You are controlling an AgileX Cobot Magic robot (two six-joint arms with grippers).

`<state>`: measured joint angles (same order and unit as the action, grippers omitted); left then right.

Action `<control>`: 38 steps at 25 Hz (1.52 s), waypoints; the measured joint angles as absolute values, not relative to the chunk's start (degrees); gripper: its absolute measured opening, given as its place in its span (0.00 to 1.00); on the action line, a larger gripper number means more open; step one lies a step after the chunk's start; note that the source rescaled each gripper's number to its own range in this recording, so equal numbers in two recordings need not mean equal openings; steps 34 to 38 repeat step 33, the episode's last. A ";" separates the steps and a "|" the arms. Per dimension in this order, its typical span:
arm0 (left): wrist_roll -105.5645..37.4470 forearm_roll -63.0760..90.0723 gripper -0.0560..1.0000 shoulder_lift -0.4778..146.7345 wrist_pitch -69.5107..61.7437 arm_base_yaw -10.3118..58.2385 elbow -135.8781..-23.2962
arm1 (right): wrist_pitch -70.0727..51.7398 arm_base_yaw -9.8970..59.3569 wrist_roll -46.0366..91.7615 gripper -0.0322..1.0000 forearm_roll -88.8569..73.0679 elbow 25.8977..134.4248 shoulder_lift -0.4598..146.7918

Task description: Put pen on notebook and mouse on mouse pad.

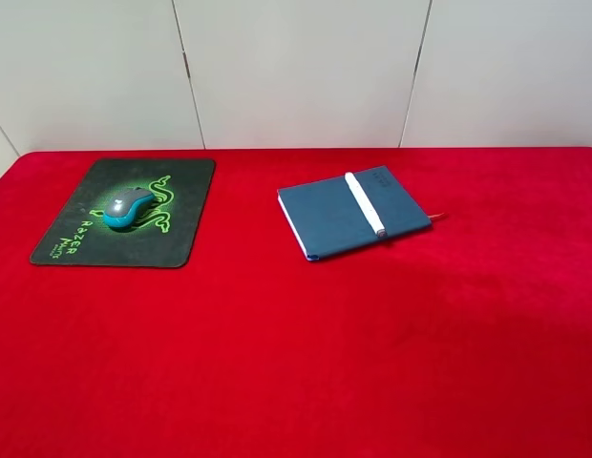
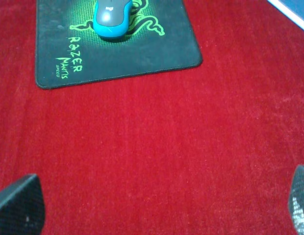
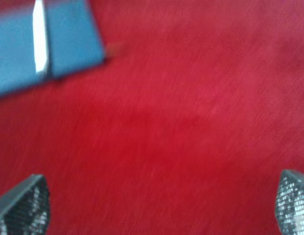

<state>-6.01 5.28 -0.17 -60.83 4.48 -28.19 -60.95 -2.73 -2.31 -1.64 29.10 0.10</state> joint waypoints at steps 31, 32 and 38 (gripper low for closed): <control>-6.01 5.26 1.00 -0.17 -60.83 4.48 -28.19 | -58.46 -3.49 -2.31 1.00 -1.00 27.89 -0.25; -6.01 5.26 1.00 -0.17 -60.83 4.48 -28.19 | -58.46 -3.49 -2.31 1.00 -1.00 27.89 -0.25; -6.01 5.26 1.00 -0.17 -60.83 4.48 -28.19 | -58.46 -3.49 -2.31 1.00 -1.00 27.89 -0.25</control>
